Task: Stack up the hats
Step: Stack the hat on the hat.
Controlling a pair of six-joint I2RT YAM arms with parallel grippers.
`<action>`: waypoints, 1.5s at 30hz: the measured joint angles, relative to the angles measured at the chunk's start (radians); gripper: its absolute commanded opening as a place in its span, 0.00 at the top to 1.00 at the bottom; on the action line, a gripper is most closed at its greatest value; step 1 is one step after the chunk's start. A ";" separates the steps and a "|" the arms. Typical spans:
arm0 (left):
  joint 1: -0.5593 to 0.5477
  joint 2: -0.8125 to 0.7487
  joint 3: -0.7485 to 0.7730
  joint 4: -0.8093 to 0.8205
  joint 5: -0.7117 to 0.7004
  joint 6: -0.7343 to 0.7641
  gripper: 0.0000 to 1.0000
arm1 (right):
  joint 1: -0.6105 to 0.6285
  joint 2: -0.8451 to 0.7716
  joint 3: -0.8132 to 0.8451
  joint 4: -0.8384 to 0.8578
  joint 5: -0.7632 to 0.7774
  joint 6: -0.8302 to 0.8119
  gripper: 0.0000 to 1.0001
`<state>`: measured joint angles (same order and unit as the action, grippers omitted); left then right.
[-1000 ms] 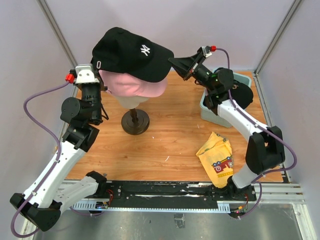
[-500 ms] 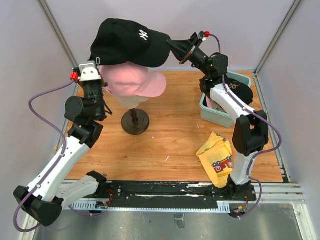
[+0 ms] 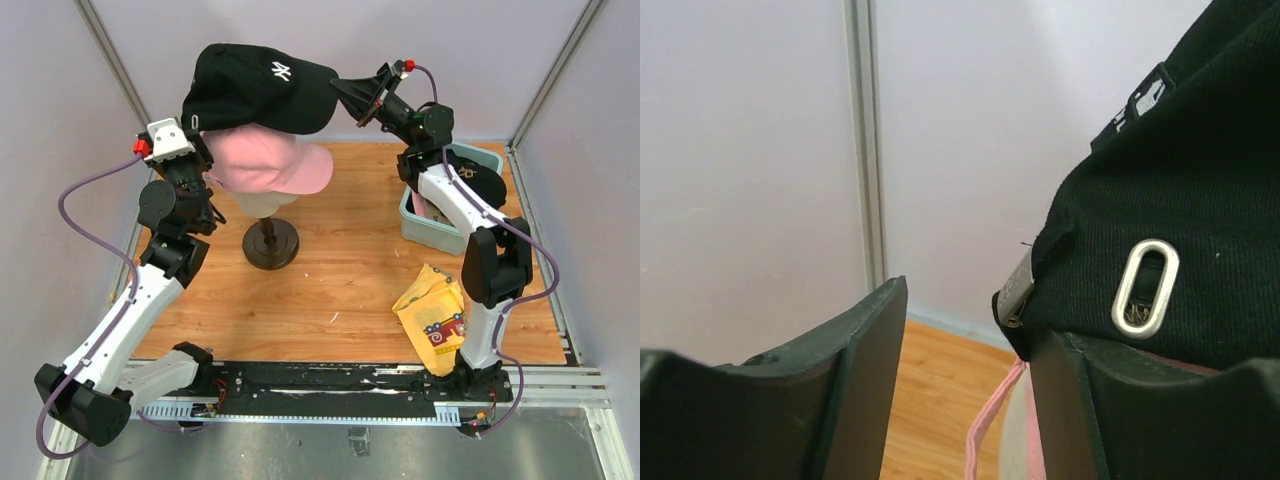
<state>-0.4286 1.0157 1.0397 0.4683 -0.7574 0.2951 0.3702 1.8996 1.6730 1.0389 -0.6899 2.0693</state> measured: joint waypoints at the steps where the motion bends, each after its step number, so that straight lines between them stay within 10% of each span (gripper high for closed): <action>1: 0.002 -0.002 0.000 -0.011 -0.005 -0.018 0.42 | 0.000 0.004 0.001 -0.001 -0.001 0.000 0.99; 10: 0.005 -0.057 0.002 -0.150 -0.002 -0.165 0.30 | 0.002 0.040 0.039 -0.030 -0.014 0.004 0.99; 27: 0.007 -0.158 0.067 -0.314 0.037 -0.275 0.37 | 0.089 0.288 0.526 -0.198 0.068 0.009 0.99; 45: 0.008 -0.179 0.138 -0.418 -0.037 -0.304 0.51 | 0.133 0.203 0.378 -0.309 0.125 -0.060 0.99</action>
<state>-0.4210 0.8368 1.1778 0.0498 -0.7940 -0.0090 0.5034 2.1025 2.0514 0.7296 -0.5648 2.0090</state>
